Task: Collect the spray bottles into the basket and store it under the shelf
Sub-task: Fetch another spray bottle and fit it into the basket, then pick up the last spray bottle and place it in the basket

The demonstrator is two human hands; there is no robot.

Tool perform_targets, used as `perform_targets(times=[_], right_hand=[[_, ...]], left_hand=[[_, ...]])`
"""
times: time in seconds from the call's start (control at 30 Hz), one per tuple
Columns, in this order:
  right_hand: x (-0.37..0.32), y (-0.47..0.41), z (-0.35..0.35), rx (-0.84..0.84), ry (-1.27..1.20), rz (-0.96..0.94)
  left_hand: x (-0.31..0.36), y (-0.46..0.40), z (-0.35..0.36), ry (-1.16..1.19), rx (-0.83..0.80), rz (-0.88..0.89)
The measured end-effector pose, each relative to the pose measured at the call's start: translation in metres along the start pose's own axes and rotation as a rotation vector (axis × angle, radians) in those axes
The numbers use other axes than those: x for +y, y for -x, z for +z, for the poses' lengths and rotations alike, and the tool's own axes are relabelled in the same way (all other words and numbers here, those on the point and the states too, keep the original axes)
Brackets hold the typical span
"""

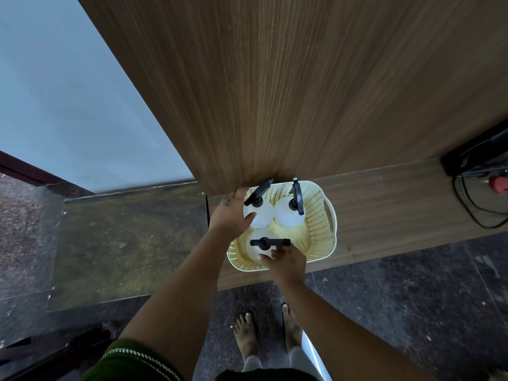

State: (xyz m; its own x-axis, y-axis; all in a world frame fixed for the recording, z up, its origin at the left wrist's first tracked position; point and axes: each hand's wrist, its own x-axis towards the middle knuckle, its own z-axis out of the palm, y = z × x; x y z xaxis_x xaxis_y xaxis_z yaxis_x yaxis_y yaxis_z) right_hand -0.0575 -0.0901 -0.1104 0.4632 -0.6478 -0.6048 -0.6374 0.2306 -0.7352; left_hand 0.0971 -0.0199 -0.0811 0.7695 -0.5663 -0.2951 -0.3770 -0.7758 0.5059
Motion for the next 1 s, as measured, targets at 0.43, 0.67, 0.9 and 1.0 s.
perform_targets(times=[0.43,0.67,0.9,1.0], right_hand=[[-0.01,0.016,-0.025,0.052,0.093,0.045],[-0.01,0.041,-0.065,0.136,0.069,-0.017],[0.041,0.062,-0.116,0.249,0.142,-0.016],[0.09,0.065,-0.147,0.246,0.216,0.058]], left_hand=[[0.023,0.023,-0.004,-0.086,0.135,0.074],[0.058,0.071,0.004,-0.118,0.339,0.209],[0.103,0.138,0.055,-0.157,0.282,0.489],[0.114,0.168,0.095,-0.249,0.125,0.63]])
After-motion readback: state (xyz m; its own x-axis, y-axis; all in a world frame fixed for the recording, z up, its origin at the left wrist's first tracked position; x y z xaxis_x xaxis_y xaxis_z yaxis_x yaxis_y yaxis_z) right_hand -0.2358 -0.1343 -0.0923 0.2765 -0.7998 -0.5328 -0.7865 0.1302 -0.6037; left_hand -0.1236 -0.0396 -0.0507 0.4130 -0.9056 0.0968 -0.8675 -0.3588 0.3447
